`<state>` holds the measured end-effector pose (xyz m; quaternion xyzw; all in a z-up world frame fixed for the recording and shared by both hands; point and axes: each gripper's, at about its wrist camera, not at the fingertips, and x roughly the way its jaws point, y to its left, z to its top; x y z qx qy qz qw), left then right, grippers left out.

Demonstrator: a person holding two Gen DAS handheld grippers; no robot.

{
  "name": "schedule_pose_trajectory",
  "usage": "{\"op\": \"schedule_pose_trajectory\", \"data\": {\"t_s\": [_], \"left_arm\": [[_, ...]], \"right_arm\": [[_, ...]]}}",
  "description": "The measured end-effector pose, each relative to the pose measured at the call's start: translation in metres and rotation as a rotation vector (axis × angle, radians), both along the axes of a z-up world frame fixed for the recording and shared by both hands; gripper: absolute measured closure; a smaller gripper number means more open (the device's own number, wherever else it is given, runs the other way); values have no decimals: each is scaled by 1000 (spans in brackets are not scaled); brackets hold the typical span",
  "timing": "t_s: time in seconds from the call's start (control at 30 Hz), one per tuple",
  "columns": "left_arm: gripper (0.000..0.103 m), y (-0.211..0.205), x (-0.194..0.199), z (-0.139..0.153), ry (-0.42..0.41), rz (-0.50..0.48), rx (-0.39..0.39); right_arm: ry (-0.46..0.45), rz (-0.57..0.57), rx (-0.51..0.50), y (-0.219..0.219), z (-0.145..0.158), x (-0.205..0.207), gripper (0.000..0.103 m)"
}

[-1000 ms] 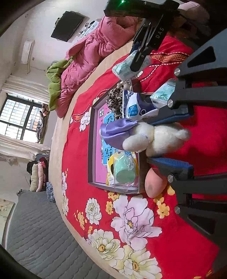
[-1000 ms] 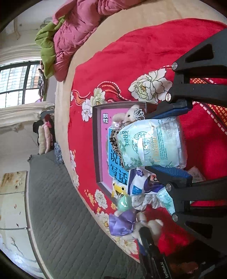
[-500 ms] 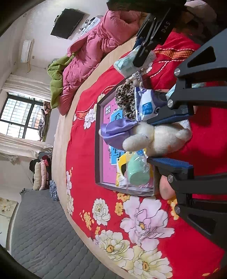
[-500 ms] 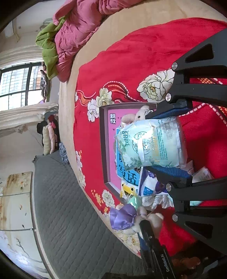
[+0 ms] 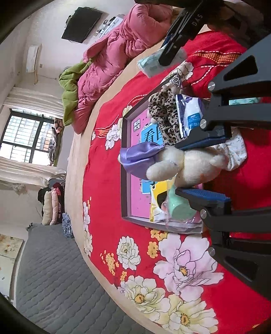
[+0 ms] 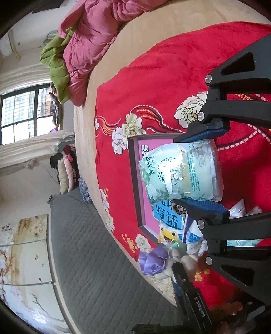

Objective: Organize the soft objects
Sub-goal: 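Carry the plush bunny with left tool while right tool carries the tissue pack over the box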

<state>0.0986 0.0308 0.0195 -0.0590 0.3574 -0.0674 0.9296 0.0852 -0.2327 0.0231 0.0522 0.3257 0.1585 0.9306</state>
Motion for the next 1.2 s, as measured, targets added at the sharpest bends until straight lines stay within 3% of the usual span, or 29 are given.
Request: {"op": "schedule_pose_trajectory", "data": {"t_s": [0.63, 1.2], "left_arm": [[67, -17, 43, -6, 14, -27, -16], [67, -31, 62, -25, 76, -63, 7]], "right_arm": [[-25, -15, 18, 0, 1, 21, 53], [-45, -15, 16, 6, 3, 37, 53]]}}
